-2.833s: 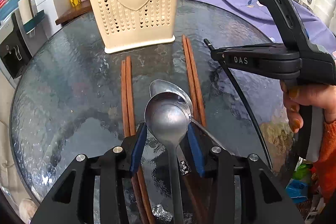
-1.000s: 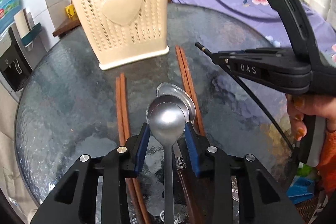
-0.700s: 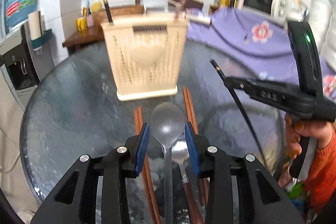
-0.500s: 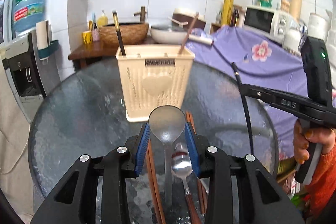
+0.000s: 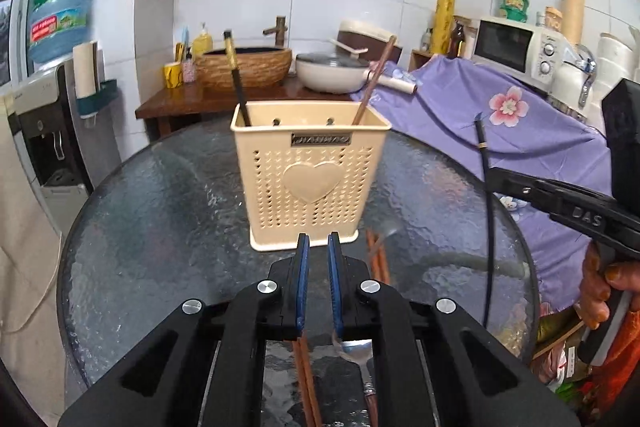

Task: Organize utensils
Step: 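Lift the spoons with the left tool while the right tool lifts the black chopstick toward the holder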

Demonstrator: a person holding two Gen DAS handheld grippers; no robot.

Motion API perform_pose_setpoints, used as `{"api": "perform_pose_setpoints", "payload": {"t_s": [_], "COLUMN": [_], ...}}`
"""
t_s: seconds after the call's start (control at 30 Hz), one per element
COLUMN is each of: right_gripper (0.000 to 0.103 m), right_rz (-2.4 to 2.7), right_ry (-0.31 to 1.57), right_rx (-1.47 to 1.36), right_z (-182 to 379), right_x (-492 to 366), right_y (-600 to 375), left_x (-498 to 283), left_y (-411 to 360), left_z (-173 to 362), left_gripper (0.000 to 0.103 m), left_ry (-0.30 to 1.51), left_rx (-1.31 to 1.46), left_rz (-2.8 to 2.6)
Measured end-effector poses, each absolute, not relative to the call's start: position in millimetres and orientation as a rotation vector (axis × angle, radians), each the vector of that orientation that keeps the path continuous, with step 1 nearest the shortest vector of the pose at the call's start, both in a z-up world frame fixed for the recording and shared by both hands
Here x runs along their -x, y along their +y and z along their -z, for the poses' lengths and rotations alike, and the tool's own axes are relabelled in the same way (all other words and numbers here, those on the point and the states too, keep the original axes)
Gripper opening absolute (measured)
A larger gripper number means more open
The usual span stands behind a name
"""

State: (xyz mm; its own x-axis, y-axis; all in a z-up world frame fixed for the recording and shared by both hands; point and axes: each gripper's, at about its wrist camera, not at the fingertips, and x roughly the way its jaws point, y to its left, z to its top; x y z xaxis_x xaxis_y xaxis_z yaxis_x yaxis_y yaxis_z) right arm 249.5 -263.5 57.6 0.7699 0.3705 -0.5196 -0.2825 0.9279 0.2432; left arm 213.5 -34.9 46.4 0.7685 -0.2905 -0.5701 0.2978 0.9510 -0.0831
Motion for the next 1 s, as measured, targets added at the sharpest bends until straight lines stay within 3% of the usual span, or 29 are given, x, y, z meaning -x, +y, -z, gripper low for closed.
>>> {"api": "perform_pose_setpoints", "payload": {"t_s": [0.03, 0.1, 0.13, 0.63, 0.93, 1.0], "right_gripper": [0.008, 0.008, 0.008, 0.008, 0.008, 0.008], "right_rz": [-0.351, -0.342, -0.339, -0.329, -0.328, -0.328], "right_ry": [0.597, 0.598, 0.598, 0.593, 0.598, 0.601], "right_rx": [-0.154, -0.157, -0.160, -0.168, -0.177, -0.178], "right_z": [-56.8, -56.3, -55.9, -55.5, -51.5, -50.7], "right_x": [-250.2, -251.1, -251.3, -246.1, -245.8, -246.3], "right_y": [-264.6, -266.5, -267.8, -269.8, -269.2, -270.0], "left_x": [-216.9, -223.5, -225.2, -213.5, -219.9, -223.6], "left_y": [-33.1, -35.0, -36.1, -69.0, -87.6, -90.1], "left_z": [-44.4, -41.1, -39.9, 22.9, 52.1, 53.2], "left_gripper": [0.014, 0.053, 0.059, 0.058, 0.058, 0.052], "left_ry": [0.630, 0.655, 0.657, 0.869, 0.909, 0.914], "left_rx": [-0.014, -0.023, -0.029, -0.145, -0.202, -0.199], "left_rz": [0.326, 0.337, 0.338, 0.410, 0.327, 0.321]}}
